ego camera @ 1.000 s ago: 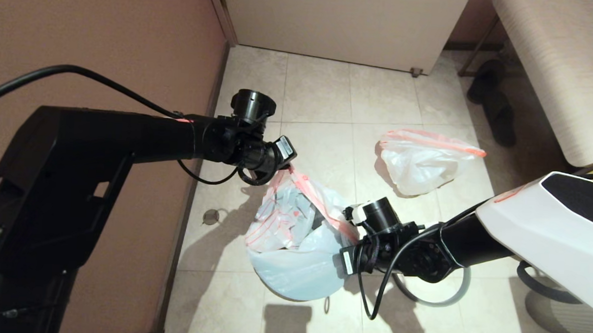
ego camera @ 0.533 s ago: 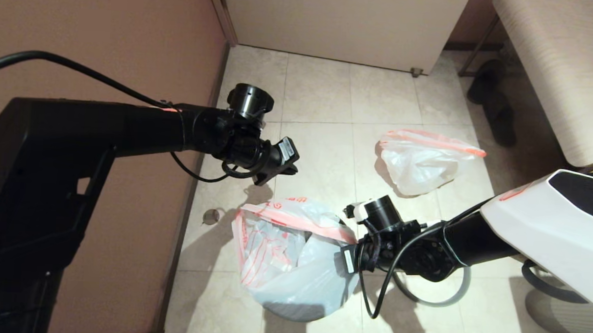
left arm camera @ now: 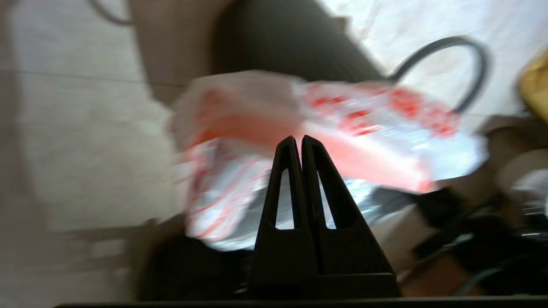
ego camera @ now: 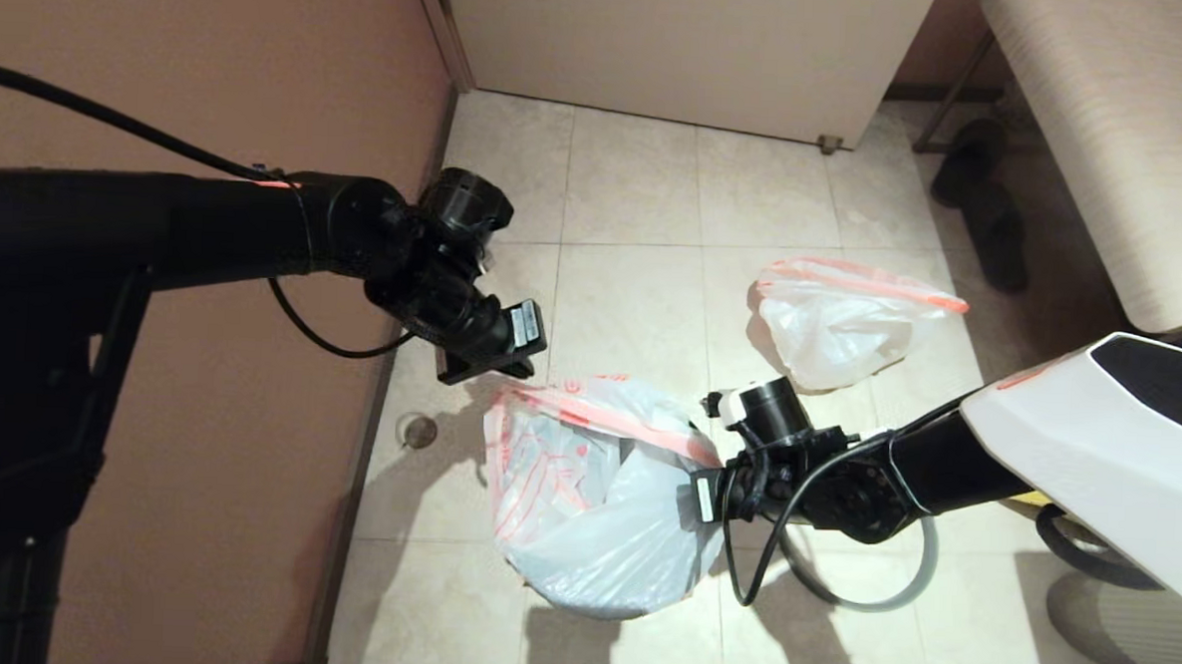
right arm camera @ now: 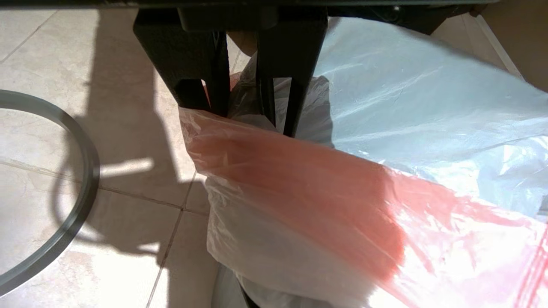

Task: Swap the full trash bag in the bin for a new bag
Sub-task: Put the new garbage bag on the trash can

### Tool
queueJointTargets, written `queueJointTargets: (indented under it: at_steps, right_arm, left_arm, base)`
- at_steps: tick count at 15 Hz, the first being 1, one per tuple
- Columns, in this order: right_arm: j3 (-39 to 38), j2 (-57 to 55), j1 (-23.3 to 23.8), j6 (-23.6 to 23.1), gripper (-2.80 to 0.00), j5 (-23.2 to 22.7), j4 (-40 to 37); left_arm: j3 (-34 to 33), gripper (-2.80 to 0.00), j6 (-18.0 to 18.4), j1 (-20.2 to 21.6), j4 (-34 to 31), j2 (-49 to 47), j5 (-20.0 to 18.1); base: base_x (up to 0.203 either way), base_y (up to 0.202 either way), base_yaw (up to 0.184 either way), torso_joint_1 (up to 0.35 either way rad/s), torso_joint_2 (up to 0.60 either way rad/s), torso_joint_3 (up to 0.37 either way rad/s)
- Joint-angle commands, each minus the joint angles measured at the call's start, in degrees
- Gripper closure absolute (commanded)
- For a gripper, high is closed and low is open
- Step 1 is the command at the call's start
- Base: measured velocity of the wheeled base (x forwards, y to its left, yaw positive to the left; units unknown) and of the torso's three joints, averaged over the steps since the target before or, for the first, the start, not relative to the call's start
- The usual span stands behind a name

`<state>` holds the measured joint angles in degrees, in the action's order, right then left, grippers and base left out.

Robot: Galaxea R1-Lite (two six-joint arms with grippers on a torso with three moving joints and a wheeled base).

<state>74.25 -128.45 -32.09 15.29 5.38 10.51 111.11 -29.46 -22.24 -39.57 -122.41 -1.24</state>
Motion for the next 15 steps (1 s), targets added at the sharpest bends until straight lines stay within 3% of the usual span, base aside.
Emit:
queueJointTargets:
  at_steps: [1, 3, 8, 10, 15]
  right_arm:
    - [0.36, -0.74, 0.43, 0.09, 0.0, -0.01, 0.03]
    - [0.55, -0.84, 0.71, 0.09, 0.0, -0.01, 0.03]
    - [0.55, -0.63, -2.16, 0.09, 0.0, -0.01, 0.03]
    - [0.55, -0.49, 0.8, 0.1, 0.0, -0.01, 0.03]
    - [0.55, -0.49, 0.8, 0.18, 0.0, -0.01, 0.03]
  left_arm:
    - [-0.15, 0.0, 5.53, -0.13, -5.34, 1.03, 1.64]
    - [-0.47, 0.0, 7.35, -0.77, -6.97, -0.38, 6.22]
    - [-0.45, 0.0, 7.72, -0.79, -5.35, -4.82, 7.26]
    - [-0.45, 0.0, 7.6, -0.79, -2.65, -6.58, 7.47]
    - [-0.54, 0.0, 7.4, -0.6, -0.15, -8.82, 9.41]
  base:
    - [0.0, 0.0, 0.0, 0.0, 0.0, 0.0]
    - [0.0, 0.0, 0.0, 0.0, 0.0, 0.0]
    - [0.0, 0.0, 0.0, 0.0, 0.0, 0.0]
    - [0.0, 0.0, 0.0, 0.0, 0.0, 0.0]
    - [0.0, 0.0, 0.0, 0.0, 0.0, 0.0]
